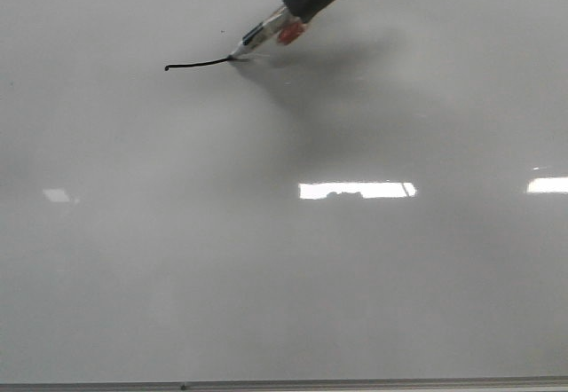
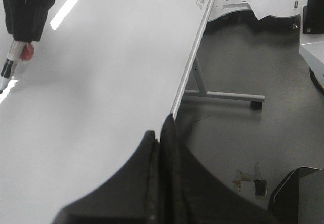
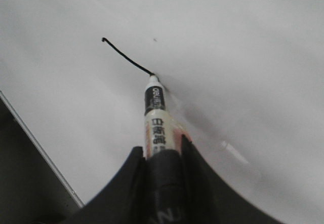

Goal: Write number 7 on whiteboard

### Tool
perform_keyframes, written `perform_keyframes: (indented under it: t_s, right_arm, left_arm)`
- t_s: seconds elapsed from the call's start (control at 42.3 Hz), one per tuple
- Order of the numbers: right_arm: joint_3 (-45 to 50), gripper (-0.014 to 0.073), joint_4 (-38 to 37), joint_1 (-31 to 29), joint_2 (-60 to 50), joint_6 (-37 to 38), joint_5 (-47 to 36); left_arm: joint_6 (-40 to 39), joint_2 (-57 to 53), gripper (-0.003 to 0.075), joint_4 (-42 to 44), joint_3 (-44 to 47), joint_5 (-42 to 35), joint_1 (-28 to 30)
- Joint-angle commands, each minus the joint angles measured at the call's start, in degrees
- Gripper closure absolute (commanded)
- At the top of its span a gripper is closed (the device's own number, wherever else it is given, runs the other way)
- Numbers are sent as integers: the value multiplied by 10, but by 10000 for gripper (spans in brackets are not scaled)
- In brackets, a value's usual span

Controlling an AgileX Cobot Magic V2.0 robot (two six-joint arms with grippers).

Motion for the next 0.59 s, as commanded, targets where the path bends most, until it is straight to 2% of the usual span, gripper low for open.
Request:
perform_keyframes:
  t_s: [0.0, 0.568]
  right_arm:
    - [-7, 653, -30, -24, -26, -2, -41]
    - [-6, 653, -45, 57, 43, 0, 11]
  left_arm:
    - [-7, 2, 741, -12, -15, -41, 0]
    - [-7, 2, 741, -12, -15, -41, 0]
